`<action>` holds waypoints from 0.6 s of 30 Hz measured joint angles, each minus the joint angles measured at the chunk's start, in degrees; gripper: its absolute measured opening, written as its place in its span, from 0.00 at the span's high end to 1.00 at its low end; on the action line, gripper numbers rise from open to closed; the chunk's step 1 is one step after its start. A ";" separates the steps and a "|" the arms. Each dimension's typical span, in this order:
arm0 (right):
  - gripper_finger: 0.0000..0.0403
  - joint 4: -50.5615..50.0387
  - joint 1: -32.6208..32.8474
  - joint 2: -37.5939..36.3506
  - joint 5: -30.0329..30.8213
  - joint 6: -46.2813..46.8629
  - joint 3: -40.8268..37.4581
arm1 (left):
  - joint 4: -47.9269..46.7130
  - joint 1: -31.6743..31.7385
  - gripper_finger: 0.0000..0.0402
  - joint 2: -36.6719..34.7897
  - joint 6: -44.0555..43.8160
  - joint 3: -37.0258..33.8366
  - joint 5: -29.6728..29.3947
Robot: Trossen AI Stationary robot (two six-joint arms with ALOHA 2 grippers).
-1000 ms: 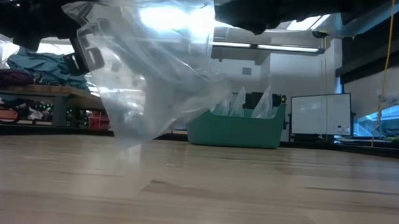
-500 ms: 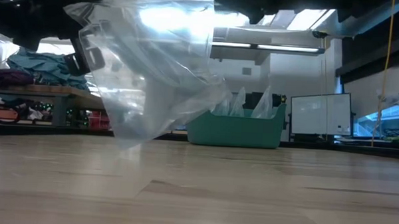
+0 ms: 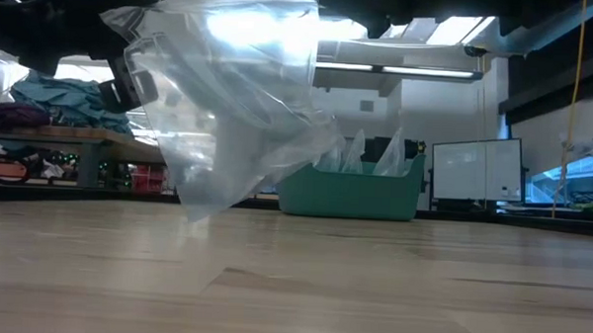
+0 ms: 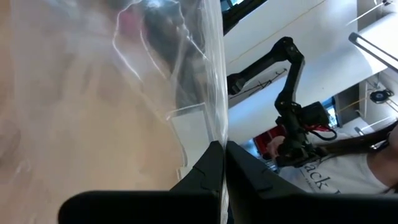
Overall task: Roll bandage
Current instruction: Open the transparent zip bag
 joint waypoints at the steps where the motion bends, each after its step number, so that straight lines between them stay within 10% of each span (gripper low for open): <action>1: 0.59 -0.10 0.00 0.01 0.00 -0.01 0.32 | 0.03 0.00 1.00 0.00 0.01 0.00 0.00; 18: 0.77 -4.40 0.00 0.01 1.73 0.00 1.54 | 0.02 0.00 1.00 0.00 -0.15 0.02 -0.48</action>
